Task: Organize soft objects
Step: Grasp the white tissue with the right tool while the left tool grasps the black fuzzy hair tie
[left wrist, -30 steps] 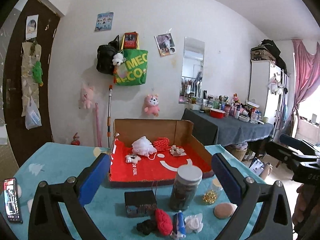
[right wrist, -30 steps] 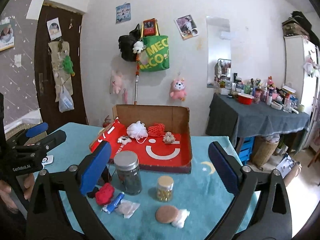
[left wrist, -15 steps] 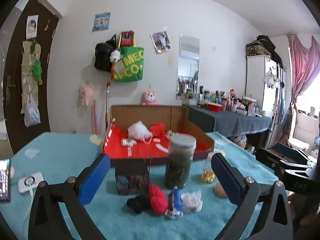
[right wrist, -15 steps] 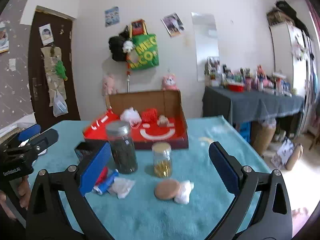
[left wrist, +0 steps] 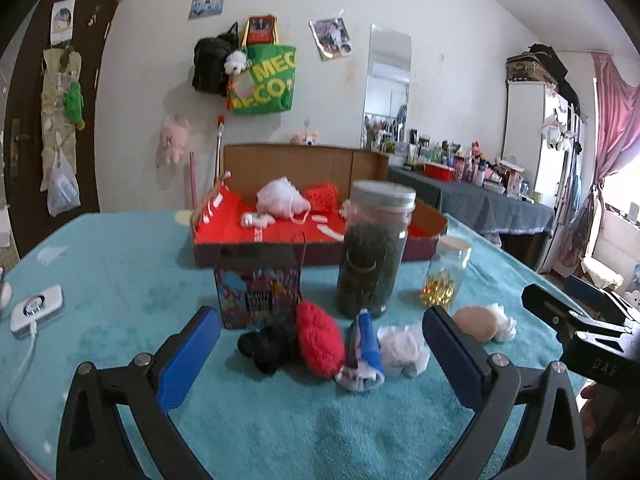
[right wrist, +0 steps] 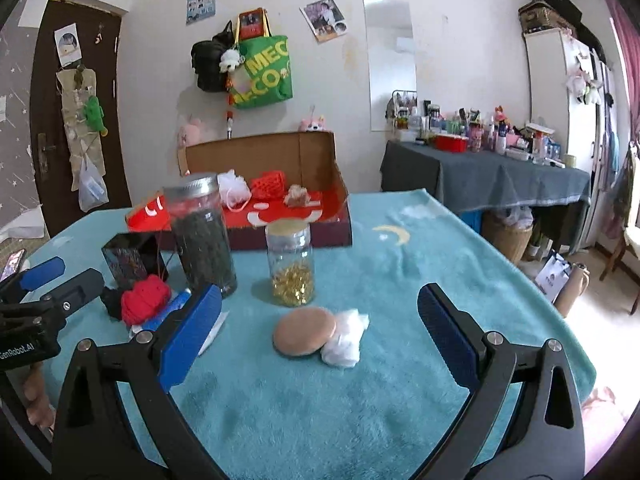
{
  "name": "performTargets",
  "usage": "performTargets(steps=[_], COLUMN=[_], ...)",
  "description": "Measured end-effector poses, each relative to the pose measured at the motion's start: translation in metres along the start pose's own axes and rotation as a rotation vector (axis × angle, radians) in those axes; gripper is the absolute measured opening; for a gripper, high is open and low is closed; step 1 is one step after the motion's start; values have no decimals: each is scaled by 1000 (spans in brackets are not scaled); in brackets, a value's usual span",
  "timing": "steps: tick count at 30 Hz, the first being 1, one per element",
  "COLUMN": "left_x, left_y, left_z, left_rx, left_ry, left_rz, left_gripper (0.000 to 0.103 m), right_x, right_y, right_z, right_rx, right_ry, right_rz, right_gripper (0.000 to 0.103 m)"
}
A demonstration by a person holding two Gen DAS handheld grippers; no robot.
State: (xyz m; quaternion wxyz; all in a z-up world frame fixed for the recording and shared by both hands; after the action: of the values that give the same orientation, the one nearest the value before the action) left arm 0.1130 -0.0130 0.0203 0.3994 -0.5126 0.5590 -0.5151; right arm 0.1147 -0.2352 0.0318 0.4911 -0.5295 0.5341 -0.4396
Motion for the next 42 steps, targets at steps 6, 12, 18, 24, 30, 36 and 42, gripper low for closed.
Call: performTargets(steps=[6,12,18,24,30,36,42], left_x=[-5,-9,-16,-17,-20,-29,-40], left_y=[15,30,36,41,39,37,35], left_z=[7,13,15,16,19,25,32], left_rx=[-46,-101,-130,-163,-190,-222,-248], left_ry=[-21,-32,-36,-28,-23,-29,-28], left_rz=[5,-5,-39,-60,-58,-56,-17], left_gripper=[103,103,103,103,103,103,103], right_x=[-4,-1,-1,-1,2,5,9], right_y=[21,38,51,55,54,55,55], right_z=[6,12,19,21,26,31,38], right_rx=[-54,-107,-152,-162,-177,-202,-242], right_ry=[-1,-3,-5,-1,-2,-2,-24], right_rz=[-3,31,47,45,48,23,31], right_gripper=[100,100,100,100,100,100,100])
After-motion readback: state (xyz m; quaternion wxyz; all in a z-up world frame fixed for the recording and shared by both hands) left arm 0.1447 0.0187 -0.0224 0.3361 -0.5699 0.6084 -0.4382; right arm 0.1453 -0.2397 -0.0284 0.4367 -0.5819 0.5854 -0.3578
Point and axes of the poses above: each gripper's, at about its wrist camera, not at the fingertips, and z roughly the way its jaws point, x to its right, y to its underside, the point moved 10 cm from there along z, roughly the way its jaws point, and after that the axes turned 15 degrees about x, right-handed, at the moved point
